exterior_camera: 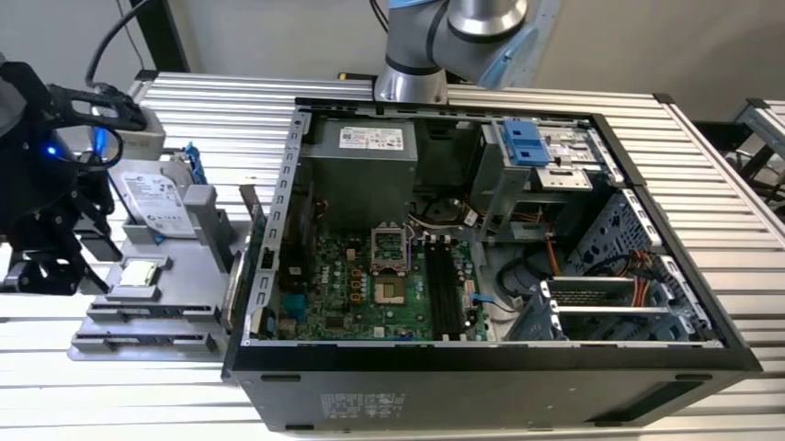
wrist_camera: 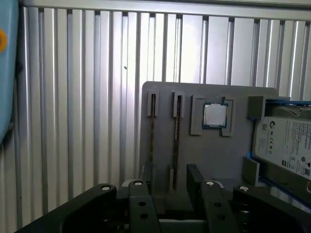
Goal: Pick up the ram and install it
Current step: 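Pick up the ram and move it above insertion slot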
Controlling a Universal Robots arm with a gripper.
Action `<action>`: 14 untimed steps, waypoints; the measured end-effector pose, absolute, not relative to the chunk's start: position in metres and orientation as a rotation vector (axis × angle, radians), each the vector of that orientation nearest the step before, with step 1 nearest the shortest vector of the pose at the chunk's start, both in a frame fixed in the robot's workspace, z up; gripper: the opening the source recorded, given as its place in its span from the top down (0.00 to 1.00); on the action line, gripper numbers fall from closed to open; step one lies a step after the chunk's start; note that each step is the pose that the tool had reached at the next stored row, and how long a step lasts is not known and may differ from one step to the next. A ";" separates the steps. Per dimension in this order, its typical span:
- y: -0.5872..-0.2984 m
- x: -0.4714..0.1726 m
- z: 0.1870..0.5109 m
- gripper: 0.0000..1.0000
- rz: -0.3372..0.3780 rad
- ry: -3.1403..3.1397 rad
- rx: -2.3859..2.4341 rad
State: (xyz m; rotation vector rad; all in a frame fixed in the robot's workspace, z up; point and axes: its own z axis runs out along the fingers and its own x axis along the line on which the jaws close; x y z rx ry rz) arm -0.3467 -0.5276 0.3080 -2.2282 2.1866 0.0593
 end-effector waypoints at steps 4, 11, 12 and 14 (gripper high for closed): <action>-0.529 -0.347 0.303 0.00 0.059 2.187 -2.228; -0.529 -0.350 0.293 0.00 0.052 2.184 -2.226; -0.529 -0.351 0.291 0.00 0.052 2.183 -2.225; -0.529 -0.351 0.289 0.00 0.052 2.183 -2.225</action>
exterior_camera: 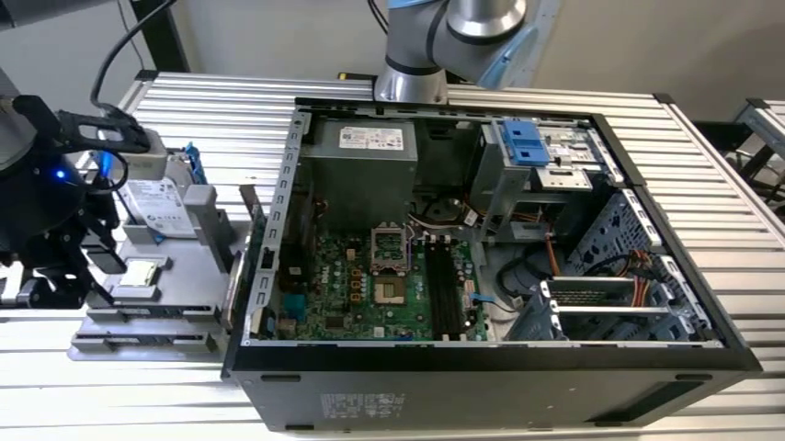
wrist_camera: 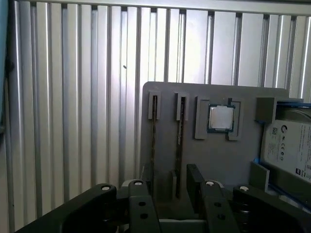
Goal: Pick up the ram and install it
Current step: 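Pick up the ram and move it above insertion slot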
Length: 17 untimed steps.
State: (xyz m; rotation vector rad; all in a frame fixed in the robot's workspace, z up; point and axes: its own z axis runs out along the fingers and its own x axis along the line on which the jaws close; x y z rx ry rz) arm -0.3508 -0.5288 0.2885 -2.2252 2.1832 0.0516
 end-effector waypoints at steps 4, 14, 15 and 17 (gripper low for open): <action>-0.529 -0.351 0.282 0.00 0.052 2.183 -2.225; -0.534 -0.351 0.264 0.00 0.052 2.183 -2.225; -0.534 -0.351 0.262 0.00 0.052 2.183 -2.225; -0.535 -0.351 0.259 0.00 0.052 2.183 -2.225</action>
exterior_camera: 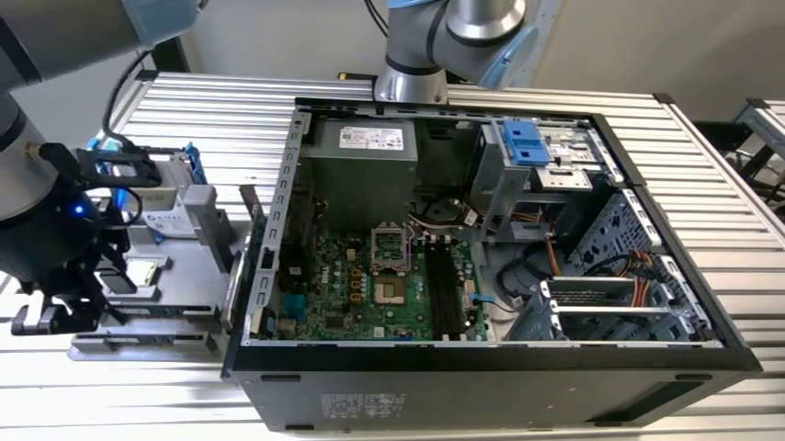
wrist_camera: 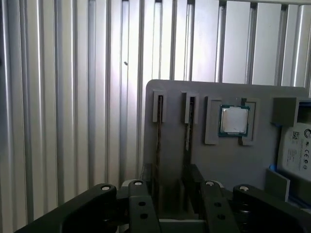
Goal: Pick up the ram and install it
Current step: 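Pick up the ram and move it above insertion slot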
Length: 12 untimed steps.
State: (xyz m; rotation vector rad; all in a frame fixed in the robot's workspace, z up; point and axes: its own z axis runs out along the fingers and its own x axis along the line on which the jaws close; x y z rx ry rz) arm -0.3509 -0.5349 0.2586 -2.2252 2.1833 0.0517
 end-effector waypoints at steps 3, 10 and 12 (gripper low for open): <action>-0.536 -0.351 0.253 0.00 0.051 2.186 -2.223; -0.538 -0.351 0.243 0.00 0.047 2.208 -2.205; -0.538 -0.351 0.241 0.00 0.046 2.209 -2.204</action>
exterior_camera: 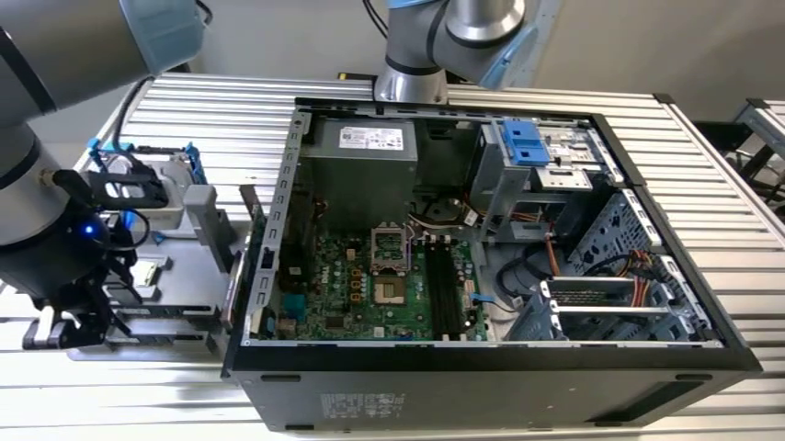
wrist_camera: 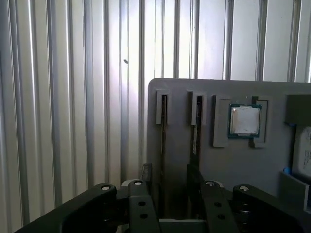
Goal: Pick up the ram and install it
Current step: 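Pick up the ram and move it above insertion slot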
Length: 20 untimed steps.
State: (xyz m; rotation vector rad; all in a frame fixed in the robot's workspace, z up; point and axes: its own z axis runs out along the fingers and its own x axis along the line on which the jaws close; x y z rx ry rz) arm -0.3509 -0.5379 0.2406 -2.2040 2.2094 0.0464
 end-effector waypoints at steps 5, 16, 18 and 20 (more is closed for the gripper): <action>-0.538 -0.351 0.233 0.00 0.047 2.211 -2.203; -0.539 -0.351 0.214 0.00 0.047 2.213 -2.202; -0.539 -0.351 0.211 0.00 0.047 2.213 -2.202; -0.539 -0.351 0.207 0.00 0.047 2.213 -2.202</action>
